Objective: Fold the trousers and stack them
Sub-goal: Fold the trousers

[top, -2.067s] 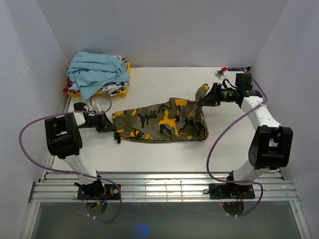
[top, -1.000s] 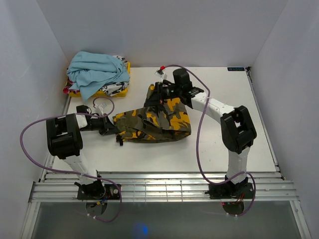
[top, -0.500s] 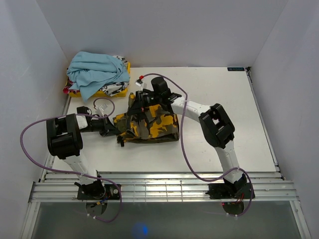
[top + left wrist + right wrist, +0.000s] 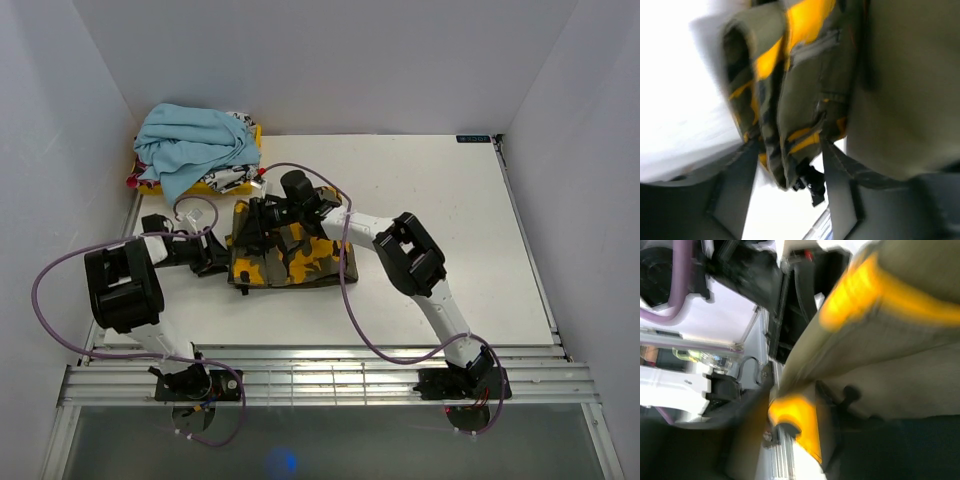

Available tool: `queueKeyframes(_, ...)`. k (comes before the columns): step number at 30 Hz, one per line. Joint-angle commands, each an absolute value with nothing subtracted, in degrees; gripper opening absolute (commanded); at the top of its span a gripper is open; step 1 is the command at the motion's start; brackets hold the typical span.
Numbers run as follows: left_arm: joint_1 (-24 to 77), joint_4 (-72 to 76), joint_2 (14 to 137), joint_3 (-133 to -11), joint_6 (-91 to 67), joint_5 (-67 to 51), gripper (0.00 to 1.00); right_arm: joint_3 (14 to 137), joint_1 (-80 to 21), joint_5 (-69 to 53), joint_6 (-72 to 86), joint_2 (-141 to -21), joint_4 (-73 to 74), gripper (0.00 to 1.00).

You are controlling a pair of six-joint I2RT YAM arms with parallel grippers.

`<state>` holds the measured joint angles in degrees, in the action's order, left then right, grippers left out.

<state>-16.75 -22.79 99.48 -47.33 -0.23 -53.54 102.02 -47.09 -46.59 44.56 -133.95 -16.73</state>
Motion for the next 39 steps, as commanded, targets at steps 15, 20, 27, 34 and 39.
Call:
queueKeyframes(15,-27.42,-32.6,83.5,-52.64,6.06,-48.83,0.64,106.27,-40.18,-55.81,23.25,-119.64,2.51,0.93)
queueKeyframes(20,-24.18,-35.68,82.09,-56.76,11.16,-65.47,0.57,101.87,-30.0,-51.16,0.91,-114.0,24.23,0.79)
queueKeyframes(27,-13.55,-27.61,82.96,-55.82,3.88,-60.74,0.68,97.47,-25.93,-55.8,-11.07,-116.26,33.22,0.68)
queueKeyframes(34,-13.18,-24.79,93.59,-53.35,-1.41,-49.94,0.75,94.58,-27.25,-55.56,-7.48,-124.27,26.74,0.79)
queueKeyframes(39,-17.91,-27.07,103.08,-53.09,-0.71,-46.23,0.75,91.05,-27.25,-50.8,-2.03,-129.63,19.6,0.91)
